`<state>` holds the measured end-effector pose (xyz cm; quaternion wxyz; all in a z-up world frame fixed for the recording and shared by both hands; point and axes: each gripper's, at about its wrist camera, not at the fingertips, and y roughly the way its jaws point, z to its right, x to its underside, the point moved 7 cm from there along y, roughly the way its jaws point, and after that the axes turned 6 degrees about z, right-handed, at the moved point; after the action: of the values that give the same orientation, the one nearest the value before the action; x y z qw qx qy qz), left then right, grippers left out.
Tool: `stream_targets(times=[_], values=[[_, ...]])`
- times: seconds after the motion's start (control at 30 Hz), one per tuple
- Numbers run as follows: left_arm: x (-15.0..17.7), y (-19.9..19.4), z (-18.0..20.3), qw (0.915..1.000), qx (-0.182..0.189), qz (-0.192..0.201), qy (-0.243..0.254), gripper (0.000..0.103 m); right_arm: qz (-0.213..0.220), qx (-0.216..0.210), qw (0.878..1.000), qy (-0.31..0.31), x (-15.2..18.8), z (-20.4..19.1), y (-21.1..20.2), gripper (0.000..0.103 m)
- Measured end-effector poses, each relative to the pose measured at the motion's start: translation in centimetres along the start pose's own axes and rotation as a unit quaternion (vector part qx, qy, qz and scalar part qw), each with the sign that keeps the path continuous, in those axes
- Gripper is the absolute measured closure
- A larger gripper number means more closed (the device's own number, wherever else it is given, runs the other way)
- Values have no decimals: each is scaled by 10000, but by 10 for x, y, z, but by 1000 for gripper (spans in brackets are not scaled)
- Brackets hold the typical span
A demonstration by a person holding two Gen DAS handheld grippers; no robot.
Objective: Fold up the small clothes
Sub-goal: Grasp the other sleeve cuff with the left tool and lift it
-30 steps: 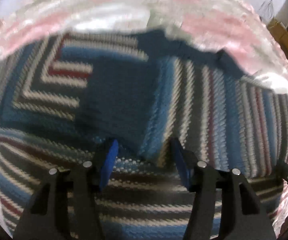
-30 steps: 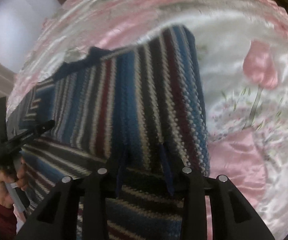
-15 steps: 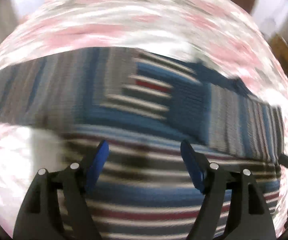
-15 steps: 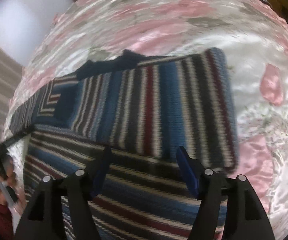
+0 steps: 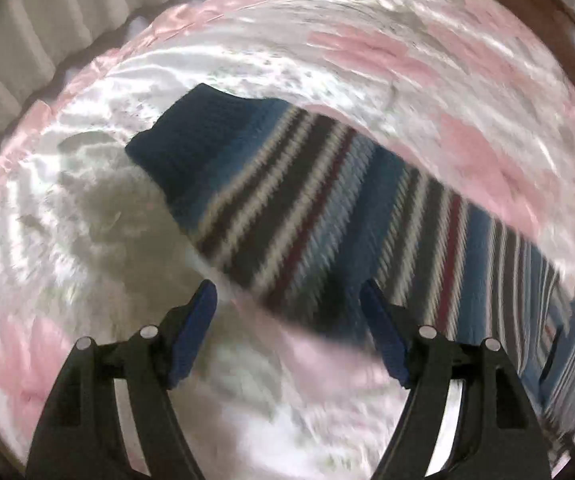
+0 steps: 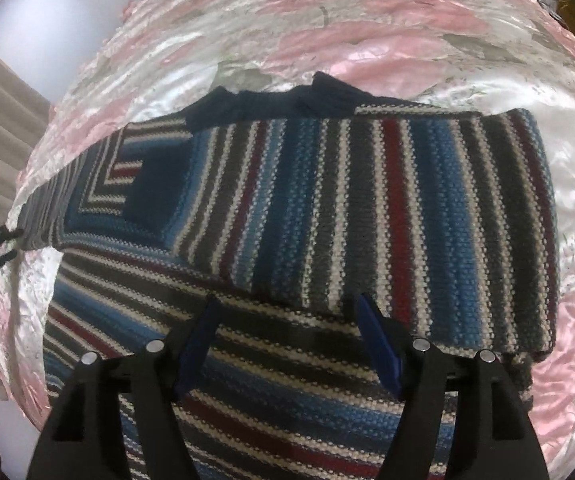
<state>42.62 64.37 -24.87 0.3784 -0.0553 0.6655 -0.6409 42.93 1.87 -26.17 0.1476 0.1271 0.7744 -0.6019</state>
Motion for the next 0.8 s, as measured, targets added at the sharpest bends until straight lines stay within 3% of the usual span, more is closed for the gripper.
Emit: stream_targets(times=[0.13, 0.23, 0.3, 0.33, 0.37, 0.4, 0.63, 0.8], values=[[-20, 20, -11, 9988, 266, 42, -412, 29, -25, 149, 9998, -145, 2, 0, 3, 32], [-30, 28, -15, 9974, 316, 149, -636, 35, -32, 185, 9997, -168, 2, 1, 4, 32], [-31, 32, -18, 9974, 290, 151, -650, 48, -46, 190, 9997, -165, 4, 3, 7, 32], [-33, 32, -17, 9973, 281, 186, -657, 60, -61, 185, 9997, -164, 5, 3, 8, 32], [-34, 32, -15, 9969, 362, 207, -671, 81, -73, 192, 9997, -164, 6, 3, 11, 32], [-35, 29, -11, 9956, 520, 227, -742, 90, -74, 195, 9996, -166, 7, 4, 11, 32], [-38, -12, 25, 9925, 644, 1002, -257, 92, -59, 80, 9999, -122, 12, 5, 8, 32], [-30, -53, 79, 9850, 745, 1502, 415, 92, 1, 156, 9998, -145, 16, 15, -2, 32]])
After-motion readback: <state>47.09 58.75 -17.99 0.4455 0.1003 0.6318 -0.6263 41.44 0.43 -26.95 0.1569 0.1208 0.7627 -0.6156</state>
